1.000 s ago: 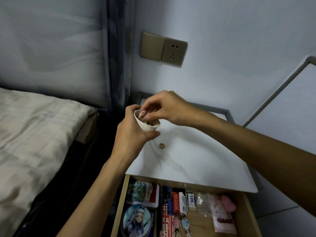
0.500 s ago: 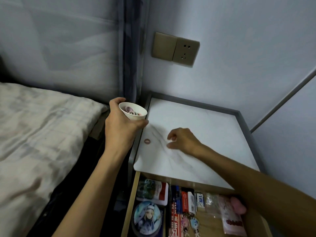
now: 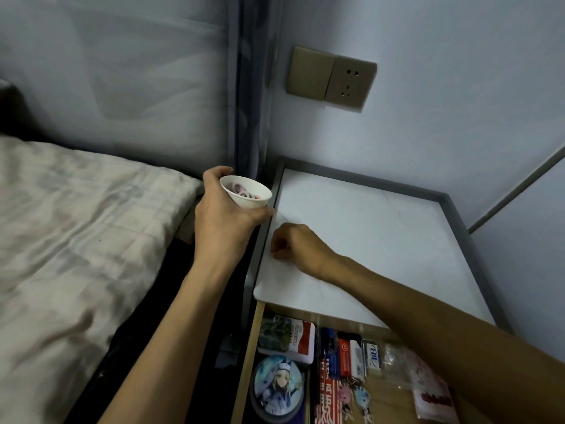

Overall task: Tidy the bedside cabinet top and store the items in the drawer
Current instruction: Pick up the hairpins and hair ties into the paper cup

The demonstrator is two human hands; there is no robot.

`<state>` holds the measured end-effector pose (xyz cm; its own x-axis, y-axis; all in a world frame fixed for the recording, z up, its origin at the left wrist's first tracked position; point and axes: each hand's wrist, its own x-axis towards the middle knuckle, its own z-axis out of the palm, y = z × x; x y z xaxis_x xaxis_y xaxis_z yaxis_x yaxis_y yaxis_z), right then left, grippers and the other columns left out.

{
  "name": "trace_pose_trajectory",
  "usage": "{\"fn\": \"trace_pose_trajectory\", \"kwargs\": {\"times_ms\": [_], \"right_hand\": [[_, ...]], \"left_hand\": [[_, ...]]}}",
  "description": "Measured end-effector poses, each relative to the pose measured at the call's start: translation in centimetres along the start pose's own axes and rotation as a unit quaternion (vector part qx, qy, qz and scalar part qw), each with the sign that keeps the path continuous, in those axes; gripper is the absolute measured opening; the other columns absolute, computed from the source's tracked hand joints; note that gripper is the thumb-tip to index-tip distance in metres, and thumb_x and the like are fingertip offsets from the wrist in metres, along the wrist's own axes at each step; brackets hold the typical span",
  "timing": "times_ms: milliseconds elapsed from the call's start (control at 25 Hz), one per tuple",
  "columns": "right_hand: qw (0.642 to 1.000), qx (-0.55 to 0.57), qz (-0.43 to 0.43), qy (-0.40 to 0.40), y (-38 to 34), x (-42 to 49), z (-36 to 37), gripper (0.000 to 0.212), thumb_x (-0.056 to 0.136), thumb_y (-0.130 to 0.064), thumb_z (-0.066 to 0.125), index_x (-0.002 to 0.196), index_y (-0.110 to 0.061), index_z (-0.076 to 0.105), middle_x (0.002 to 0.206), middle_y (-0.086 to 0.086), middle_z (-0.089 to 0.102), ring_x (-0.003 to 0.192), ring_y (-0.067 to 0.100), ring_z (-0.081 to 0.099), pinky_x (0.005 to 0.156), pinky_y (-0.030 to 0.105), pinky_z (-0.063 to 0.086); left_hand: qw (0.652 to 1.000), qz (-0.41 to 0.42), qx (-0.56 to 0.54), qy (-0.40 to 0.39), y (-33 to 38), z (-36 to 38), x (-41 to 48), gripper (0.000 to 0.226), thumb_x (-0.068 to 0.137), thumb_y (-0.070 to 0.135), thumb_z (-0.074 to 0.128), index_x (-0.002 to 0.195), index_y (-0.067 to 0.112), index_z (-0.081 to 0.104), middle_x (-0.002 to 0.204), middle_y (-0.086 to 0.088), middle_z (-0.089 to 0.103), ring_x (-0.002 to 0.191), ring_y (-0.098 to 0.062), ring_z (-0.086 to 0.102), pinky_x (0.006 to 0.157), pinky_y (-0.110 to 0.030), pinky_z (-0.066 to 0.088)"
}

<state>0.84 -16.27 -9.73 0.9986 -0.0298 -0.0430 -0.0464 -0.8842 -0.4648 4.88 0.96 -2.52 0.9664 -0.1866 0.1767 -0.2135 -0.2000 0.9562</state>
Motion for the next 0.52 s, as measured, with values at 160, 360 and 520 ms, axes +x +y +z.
{"fn": "trace_pose_trajectory", "kwargs": {"times_ms": [160,360,520], "right_hand": [[0.999,-0.042,0.015,-0.006,0.9,-0.7,-0.4,0.005,0.085,-0.012,0.067,0.087,-0.017,0.068,0.092,0.001,0.069,0.084,0.015,0.062,0.078,0.029,0.051],[0.991,0.033,0.089,0.095,1.4,-2.6,-5.4,0.009,0.081,-0.008,0.071,0.087,-0.016,0.073,0.084,0.001,0.073,0.077,0.013,0.067,0.073,0.023,0.050],[0.962,0.223,0.010,0.159,-3.0,-2.8,-11.8,0.008,0.082,-0.005,0.074,0.088,-0.008,0.071,0.082,0.008,0.072,0.071,0.013,0.066,0.071,0.027,0.057]], "left_hand": [[1.000,-0.002,0.006,-0.016,0.1,0.0,-0.2,0.083,0.060,0.020,0.089,0.130,0.025,0.044,0.113,0.004,0.059,0.102,-0.017,0.059,0.080,-0.027,0.049],[0.998,0.011,0.007,-0.055,0.4,0.7,-0.7,0.085,0.059,0.019,0.091,0.130,0.023,0.044,0.111,0.006,0.058,0.100,-0.013,0.058,0.071,-0.015,0.043],[0.994,0.026,0.023,-0.099,0.8,1.7,-1.6,0.082,0.056,0.021,0.092,0.123,0.025,0.046,0.100,0.013,0.059,0.092,-0.009,0.059,0.070,-0.017,0.045]]}}
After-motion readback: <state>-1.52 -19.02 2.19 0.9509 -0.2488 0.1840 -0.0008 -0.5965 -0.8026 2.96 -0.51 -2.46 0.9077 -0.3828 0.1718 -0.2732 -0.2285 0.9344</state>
